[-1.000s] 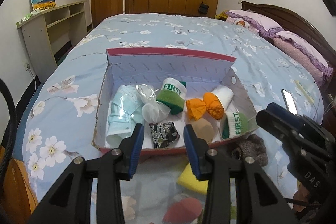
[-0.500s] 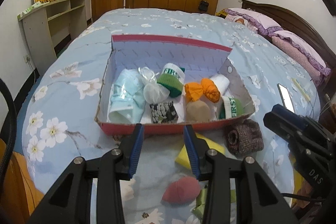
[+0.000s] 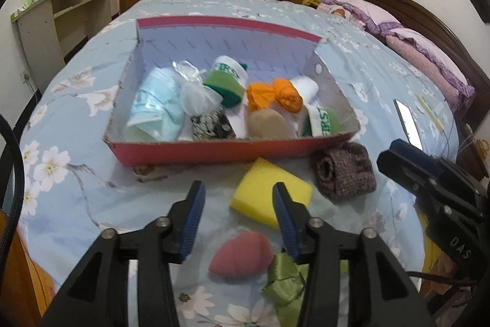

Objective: Organize soft objects
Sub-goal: 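Withdraw both tools from the box toward the remaining pile, then grasp the pink egg sponge with the left tool while the right tool grasps the brown knit sock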

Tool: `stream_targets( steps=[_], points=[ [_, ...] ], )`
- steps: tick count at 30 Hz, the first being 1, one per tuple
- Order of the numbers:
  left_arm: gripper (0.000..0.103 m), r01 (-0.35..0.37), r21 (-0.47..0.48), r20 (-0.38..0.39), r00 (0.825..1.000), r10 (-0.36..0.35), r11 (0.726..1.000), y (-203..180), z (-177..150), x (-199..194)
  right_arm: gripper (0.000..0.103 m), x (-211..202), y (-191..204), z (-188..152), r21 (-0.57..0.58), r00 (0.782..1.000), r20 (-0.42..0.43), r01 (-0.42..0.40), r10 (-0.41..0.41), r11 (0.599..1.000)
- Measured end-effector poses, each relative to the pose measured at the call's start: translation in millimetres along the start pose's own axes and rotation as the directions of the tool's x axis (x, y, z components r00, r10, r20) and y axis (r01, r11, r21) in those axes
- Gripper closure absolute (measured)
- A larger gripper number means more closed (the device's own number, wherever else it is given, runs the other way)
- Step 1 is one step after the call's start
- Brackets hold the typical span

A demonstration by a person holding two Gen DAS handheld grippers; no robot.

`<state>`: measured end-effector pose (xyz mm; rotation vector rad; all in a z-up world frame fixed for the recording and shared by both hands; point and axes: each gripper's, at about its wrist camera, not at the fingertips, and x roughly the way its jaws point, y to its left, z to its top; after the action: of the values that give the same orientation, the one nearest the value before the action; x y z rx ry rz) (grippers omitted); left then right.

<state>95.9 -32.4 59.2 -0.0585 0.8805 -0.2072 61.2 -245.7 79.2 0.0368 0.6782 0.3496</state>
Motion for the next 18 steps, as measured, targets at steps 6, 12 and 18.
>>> stream_targets(
  steps=[6, 12, 18],
  points=[
    [0.052, 0.018, 0.019, -0.032, 0.999, -0.017, 1.0, -5, -12, 1, 0.067, 2, -7, -7, 0.014, 1.0, -0.017, 0.012, -0.012, 1.0],
    [0.052, 0.034, 0.032, -0.062, 0.998, -0.032, 0.999, -7, -28, 0, 0.067, 4, -10, -15, 0.021, 0.999, -0.029, 0.016, -0.016, 1.0],
    [0.052, 0.007, 0.044, -0.072, 0.997, -0.003, 0.999, -7, -42, 5, 0.067, 9, -10, -23, 0.025, 0.999, -0.045, 0.017, -0.015, 1.0]
  ],
)
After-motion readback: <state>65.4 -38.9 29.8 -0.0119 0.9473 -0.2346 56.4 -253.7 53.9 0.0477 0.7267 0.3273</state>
